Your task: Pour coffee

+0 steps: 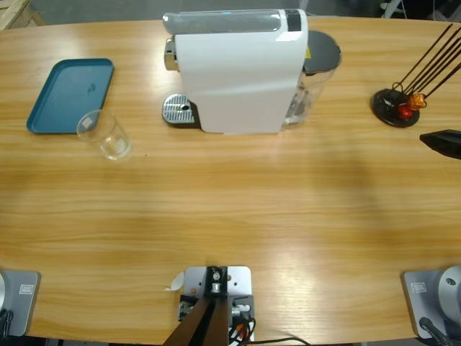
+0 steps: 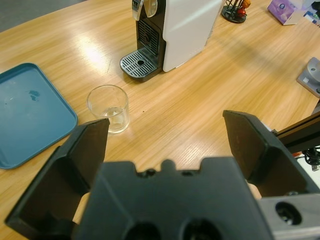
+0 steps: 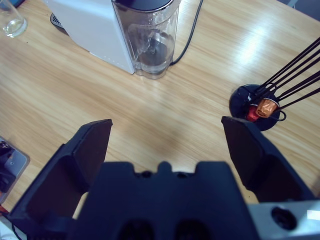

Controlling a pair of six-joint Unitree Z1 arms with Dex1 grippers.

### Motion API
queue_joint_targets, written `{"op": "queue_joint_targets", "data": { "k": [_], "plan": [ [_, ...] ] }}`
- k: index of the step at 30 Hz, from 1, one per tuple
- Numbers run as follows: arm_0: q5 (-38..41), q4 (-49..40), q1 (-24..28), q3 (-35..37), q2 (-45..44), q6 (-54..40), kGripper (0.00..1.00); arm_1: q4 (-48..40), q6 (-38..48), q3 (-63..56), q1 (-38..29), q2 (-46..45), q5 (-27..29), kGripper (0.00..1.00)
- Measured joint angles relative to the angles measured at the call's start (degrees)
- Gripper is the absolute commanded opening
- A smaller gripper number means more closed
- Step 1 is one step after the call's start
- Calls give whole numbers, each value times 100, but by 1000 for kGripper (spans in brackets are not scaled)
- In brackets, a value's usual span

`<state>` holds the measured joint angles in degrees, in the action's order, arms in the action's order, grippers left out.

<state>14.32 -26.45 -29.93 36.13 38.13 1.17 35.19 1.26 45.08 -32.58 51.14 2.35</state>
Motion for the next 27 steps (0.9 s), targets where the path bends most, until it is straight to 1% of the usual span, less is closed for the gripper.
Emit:
{"op": "queue_joint_targets", "data": {
  "k": [19,22,24,25,27],
  "plan": [
    [-14,108,0,-84,0,0,1000,0,0,0,0,35,0,1000],
    [-14,85,0,-64,36,153,1000,0,0,0,0,35,0,1000],
    [-14,-90,1,111,234,354,1000,0,0,0,0,34,0,1000],
    [-1,-237,3,308,413,450,1000,0,0,0,2,34,1,1000],
    [109,-549,7,919,968,652,1000,0,0,0,6,34,1,1000]
  ]
}}
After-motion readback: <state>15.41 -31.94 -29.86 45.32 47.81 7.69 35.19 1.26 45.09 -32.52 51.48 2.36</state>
